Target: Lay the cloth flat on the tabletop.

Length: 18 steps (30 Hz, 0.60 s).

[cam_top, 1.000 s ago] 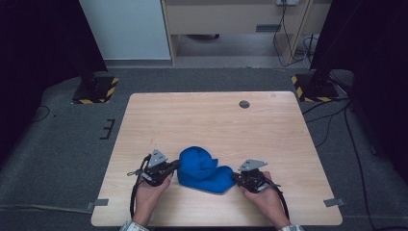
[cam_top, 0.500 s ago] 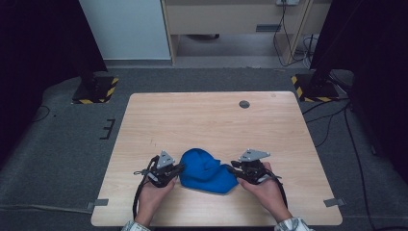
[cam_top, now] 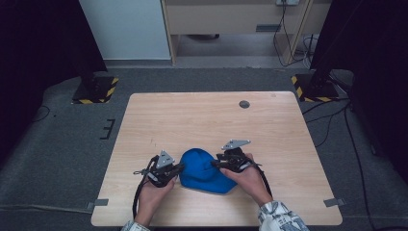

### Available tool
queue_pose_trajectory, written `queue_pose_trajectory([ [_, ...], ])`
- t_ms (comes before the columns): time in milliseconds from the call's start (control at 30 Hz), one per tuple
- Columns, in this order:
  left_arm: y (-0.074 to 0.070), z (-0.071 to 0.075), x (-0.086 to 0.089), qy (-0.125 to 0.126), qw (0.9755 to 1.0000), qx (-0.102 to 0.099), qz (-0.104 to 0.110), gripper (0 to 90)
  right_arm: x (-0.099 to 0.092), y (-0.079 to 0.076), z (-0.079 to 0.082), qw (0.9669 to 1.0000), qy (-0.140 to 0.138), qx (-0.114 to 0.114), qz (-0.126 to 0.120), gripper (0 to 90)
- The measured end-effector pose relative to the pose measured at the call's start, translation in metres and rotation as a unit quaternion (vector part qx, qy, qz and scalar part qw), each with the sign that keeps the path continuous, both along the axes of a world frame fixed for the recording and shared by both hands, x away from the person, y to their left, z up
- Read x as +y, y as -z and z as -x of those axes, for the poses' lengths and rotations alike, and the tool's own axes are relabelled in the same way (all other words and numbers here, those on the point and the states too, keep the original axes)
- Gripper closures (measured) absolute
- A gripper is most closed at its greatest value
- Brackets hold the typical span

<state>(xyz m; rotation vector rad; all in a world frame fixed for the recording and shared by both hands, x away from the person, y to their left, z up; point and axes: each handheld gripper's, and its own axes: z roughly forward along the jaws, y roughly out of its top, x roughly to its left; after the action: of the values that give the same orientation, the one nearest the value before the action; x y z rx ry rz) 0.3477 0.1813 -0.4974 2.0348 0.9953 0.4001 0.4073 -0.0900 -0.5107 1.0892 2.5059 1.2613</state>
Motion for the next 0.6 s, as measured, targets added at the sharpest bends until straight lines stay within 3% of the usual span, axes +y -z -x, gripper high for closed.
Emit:
queue_pose_trajectory([
  [233, 0.0, 0.0, 0.001, -0.003, 1.0, -0.002, 0.001, 87.1, 0.002, 0.008, -0.001, 0.9996, -0.013, 0.025, 0.0, 51.4],
  [300, 0.0, 0.0, 0.001, -0.002, 1.0, -0.002, -0.001, 87.1, 0.003, 0.008, 0.0, 0.9993, -0.019, 0.032, -0.01, 56.2],
  [333, 0.0, 0.0, 0.0, -0.001, 1.0, -0.002, -0.002, 87.2, 0.004, 0.008, 0.002, 0.9991, -0.03, 0.028, -0.007, 68.1],
  [367, 0.0, 0.0, 0.0, -0.001, 1.0, -0.002, -0.003, 87.2, 0.004, 0.008, 0.002, 0.9991, -0.03, 0.028, -0.007, 68.1],
  [467, -0.001, 0.0, 0.0, -0.002, 1.0, -0.003, -0.002, 87.2, 0.006, 0.007, 0.006, 0.9991, -0.04, 0.014, 0.008, 82.6],
  [600, 0.0, 0.0, 0.001, -0.005, 1.0, -0.003, 0.002, 87.2, 0.004, 0.002, 0.008, 0.9993, -0.036, 0.001, 0.01, 88.4],
])
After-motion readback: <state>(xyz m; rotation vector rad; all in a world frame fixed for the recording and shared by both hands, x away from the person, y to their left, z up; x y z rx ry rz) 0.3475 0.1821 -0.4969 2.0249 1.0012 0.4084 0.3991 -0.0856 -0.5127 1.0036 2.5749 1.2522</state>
